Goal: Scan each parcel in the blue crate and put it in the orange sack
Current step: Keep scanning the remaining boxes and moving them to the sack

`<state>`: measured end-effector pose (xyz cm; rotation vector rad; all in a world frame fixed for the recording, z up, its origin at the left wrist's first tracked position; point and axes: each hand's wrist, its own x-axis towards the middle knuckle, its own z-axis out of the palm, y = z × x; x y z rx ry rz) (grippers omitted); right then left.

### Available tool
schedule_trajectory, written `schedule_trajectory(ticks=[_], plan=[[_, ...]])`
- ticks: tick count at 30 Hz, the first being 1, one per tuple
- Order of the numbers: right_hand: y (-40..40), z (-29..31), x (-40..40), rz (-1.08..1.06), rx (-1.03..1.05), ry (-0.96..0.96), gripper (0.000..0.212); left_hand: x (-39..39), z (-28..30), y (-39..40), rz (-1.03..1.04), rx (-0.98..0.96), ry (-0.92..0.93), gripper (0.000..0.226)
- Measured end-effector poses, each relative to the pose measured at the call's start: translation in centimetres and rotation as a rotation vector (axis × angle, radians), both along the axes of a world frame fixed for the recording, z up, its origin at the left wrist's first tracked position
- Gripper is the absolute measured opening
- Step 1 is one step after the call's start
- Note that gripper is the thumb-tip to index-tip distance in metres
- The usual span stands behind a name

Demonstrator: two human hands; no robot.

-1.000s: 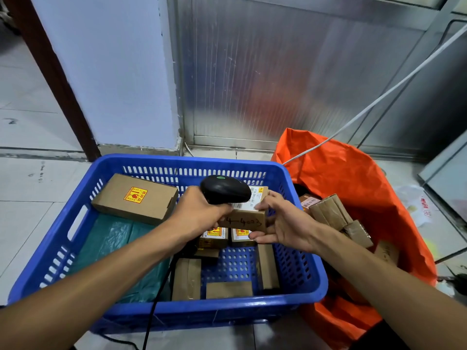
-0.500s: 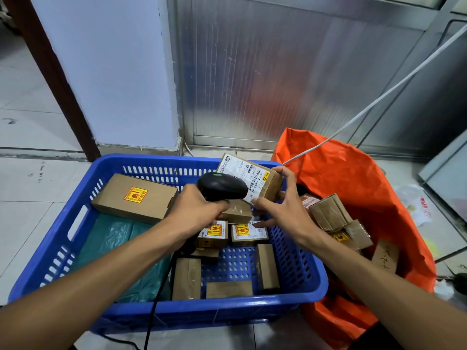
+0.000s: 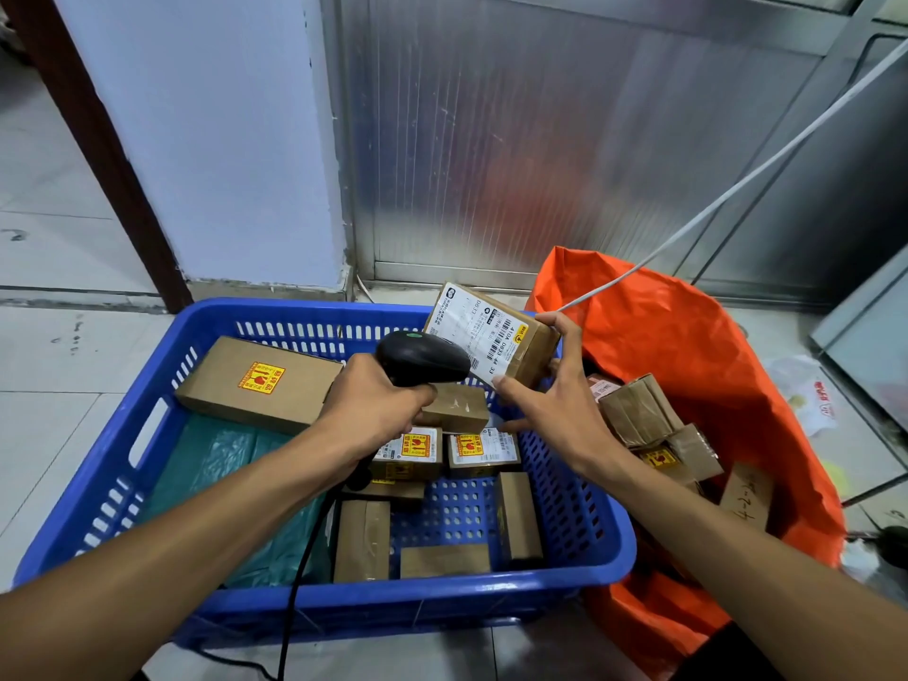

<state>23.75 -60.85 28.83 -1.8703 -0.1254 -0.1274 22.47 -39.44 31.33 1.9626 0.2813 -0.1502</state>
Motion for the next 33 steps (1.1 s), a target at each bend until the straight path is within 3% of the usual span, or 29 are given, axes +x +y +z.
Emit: schedule_trajectory(ticks=[33], plan=[[-0.5,-0.45,0.37,0.012,0.011,0.02,0.072,-0.32,0.36,-0.05,-0.024,0.008,0.012,0.008]])
